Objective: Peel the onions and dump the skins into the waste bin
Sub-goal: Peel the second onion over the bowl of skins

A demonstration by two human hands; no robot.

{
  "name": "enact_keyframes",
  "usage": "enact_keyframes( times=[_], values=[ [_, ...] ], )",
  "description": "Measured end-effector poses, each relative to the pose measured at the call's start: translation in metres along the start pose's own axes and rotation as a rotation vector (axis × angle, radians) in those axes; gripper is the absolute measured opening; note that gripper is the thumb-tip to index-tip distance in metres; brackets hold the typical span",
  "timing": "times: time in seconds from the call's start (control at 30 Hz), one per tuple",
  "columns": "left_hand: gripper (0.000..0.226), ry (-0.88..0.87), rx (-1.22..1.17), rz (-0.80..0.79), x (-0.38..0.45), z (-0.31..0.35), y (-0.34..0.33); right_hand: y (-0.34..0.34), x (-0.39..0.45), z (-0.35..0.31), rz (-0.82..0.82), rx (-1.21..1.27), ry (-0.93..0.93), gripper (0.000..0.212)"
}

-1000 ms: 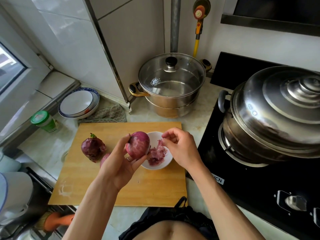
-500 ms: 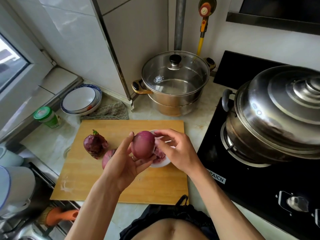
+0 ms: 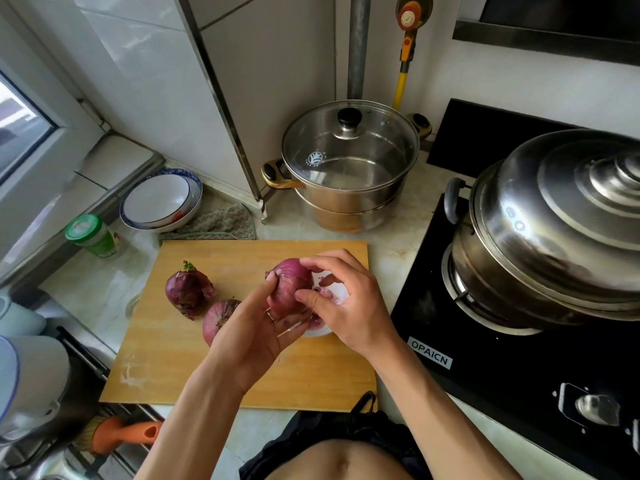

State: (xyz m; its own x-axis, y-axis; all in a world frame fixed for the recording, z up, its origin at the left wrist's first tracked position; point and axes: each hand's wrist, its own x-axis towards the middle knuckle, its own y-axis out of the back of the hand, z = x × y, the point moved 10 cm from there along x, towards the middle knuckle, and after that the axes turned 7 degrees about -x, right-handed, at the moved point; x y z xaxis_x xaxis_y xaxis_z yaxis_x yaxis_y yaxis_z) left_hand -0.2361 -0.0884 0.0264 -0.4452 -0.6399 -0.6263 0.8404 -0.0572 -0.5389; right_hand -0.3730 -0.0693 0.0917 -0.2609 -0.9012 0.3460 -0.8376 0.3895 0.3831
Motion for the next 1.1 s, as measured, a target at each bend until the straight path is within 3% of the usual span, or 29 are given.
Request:
enact_keyframes(
  times=[0.23,0.47,0.63,0.8,1.1],
  values=[
    [0.055,-0.032,-0.036,-0.040,0.004,0.004,0.005,-0.003,-0.003,0.008,-0.015,0.080,-0.060,0.032],
    [0.046,-0.019,-0.107,-0.102,0.005,0.003,0.002,-0.003,-0.002,0.012,0.021,0.176,-0.123,0.045],
    [0.041,-0.011,-0.149,-0.124,0.007,0.002,0.002,-0.001,-0.004,0.011,0.043,0.163,-0.123,0.042],
    [0.093,0.010,-0.139,-0.165,0.010,0.000,-0.001,0.001,-0.003,0.004,0.067,0.148,-0.070,0.045],
    [0.097,0.058,-0.146,-0.105,0.012,-0.005,0.001,0.010,-0.003,-0.003,0.148,0.083,0.025,0.036]
  ],
)
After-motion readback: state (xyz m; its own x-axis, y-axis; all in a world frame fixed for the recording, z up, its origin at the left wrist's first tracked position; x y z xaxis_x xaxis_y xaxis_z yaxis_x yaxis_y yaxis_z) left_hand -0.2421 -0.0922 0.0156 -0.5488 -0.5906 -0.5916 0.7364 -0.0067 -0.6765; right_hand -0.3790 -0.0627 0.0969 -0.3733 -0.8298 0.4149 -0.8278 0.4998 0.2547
